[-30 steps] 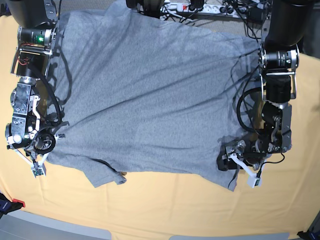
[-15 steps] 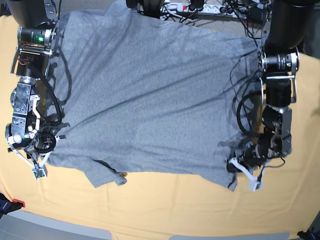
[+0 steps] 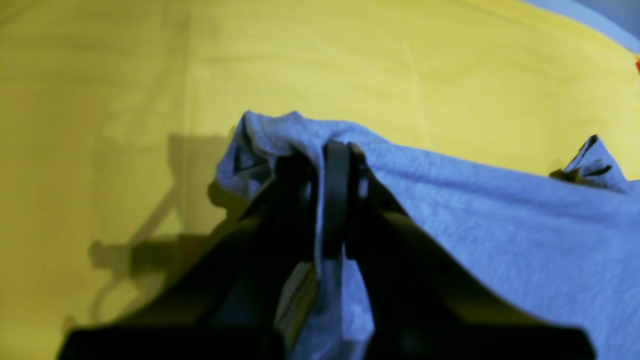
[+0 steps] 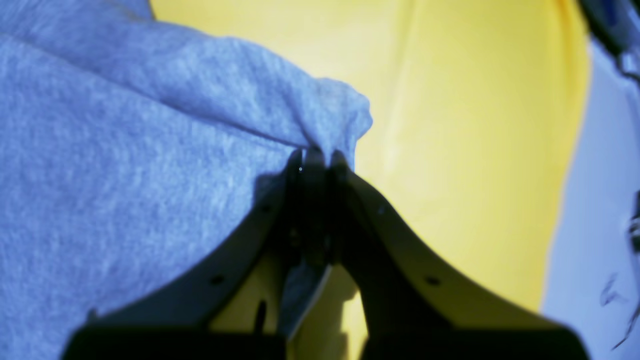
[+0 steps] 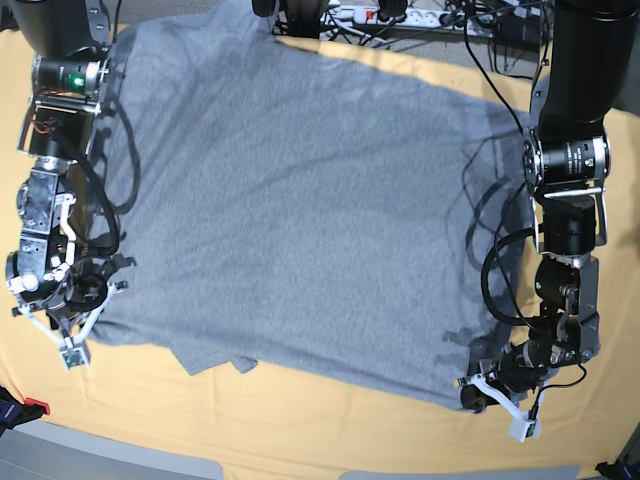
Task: Layout the t-shirt on the table in an organized manner, then fold the t-shirt properly
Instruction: 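Grasp the hem with both grippers and pull it to square the shirt, then release the hem and move both grippers to the shirt's shoulder edge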
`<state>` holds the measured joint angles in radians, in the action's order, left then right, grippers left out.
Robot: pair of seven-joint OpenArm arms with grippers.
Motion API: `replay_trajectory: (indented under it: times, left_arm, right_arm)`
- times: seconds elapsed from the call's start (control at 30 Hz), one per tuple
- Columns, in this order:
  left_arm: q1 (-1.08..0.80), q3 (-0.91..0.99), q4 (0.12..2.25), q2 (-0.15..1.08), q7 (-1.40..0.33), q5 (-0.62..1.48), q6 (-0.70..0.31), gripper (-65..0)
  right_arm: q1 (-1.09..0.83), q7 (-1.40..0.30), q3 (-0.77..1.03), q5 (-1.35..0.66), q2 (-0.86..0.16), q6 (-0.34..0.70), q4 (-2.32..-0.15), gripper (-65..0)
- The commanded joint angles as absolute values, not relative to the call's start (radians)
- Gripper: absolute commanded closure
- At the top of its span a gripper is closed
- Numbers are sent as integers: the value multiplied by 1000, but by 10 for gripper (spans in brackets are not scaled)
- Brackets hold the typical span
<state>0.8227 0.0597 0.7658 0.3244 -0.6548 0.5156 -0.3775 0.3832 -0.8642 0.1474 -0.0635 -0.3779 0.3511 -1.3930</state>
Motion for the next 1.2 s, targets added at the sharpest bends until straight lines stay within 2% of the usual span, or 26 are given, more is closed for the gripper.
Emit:
replay_trajectory:
  times: [0.0, 0.43, 0.47, 0.5, 0.6, 0.63, 0.67, 0.83, 1.03, 1.17]
  left_arm:
    - [868, 64, 783, 336, -624, 527, -381, 0]
    - [877, 64, 783, 336, -643, 527, -449, 0]
    - [876, 64, 783, 336, -652, 528, -449, 0]
    - [876, 64, 783, 336, -663, 528, -449, -21]
    - [879, 64, 783, 339, -680, 544, -449, -290]
    - [880, 64, 783, 342, -685, 554, -448, -363]
    - [882, 64, 783, 345, -693, 563, -448, -401]
    - [926, 68, 783, 355, -866, 621, -450, -407]
    - [962, 68, 786, 392, -1039, 759, -535, -403]
    - [959, 68, 788, 433, -1147, 877, -574, -403]
  right_arm:
    - [419, -831, 153, -52, -408, 340, -1411, 0]
    - [440, -834, 153, -81, -435, 374, -1391, 0]
    - [440, -834, 153, -81, -435, 375, -1383, -33]
    - [441, -834, 153, -81, -435, 374, -1373, -100]
    - [441, -833, 153, -81, -435, 343, -1357, -351]
    - [441, -833, 153, -77, -435, 329, -1357, -397]
    - [443, -834, 153, -77, -437, 317, -1357, -409]
    - [449, -842, 153, -104, -473, 290, -1360, -407]
    - [446, -894, 163, -234, -515, 336, -1393, -407]
    - [440, -992, 243, -377, -518, 411, -1434, -403]
